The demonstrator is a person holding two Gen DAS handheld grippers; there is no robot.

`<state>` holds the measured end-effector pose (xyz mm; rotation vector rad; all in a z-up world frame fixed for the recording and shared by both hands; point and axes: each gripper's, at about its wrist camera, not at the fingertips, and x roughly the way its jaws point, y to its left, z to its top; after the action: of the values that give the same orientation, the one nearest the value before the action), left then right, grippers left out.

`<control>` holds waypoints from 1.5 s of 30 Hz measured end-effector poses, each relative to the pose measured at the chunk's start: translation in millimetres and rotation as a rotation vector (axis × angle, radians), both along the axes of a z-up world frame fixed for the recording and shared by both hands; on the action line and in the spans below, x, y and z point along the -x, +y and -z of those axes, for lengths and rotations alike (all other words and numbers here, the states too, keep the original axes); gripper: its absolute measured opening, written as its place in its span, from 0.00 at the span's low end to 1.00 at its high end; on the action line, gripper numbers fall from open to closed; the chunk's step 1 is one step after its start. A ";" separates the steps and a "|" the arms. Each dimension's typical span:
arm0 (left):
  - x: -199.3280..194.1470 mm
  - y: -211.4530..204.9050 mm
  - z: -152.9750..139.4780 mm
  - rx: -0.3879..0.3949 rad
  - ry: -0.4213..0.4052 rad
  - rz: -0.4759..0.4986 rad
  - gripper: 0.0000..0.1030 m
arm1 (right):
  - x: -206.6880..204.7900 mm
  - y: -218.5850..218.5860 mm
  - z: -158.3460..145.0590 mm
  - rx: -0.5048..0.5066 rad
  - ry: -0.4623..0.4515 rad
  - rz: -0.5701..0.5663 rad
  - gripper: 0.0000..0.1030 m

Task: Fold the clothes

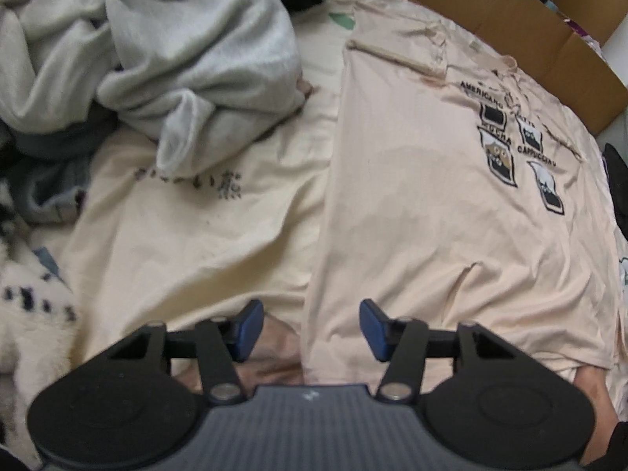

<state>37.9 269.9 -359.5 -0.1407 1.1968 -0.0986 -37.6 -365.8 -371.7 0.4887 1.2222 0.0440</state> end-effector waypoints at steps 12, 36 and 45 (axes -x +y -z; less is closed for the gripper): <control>3.0 21.6 15.9 0.095 0.039 -0.077 0.31 | 2.6 8.9 15.1 -0.044 0.024 -0.055 0.32; 11.6 11.1 33.0 0.170 0.087 -0.040 0.23 | -1.8 19.1 32.9 -0.113 0.079 -0.086 0.04; 18.7 10.3 35.5 0.171 0.132 -0.070 0.11 | -6.7 25.5 36.6 -0.093 0.119 -0.104 0.12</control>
<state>19.2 280.2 -395.0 -0.3430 1.3129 -0.1314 -30.8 -340.3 -408.3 0.5140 1.3666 0.1625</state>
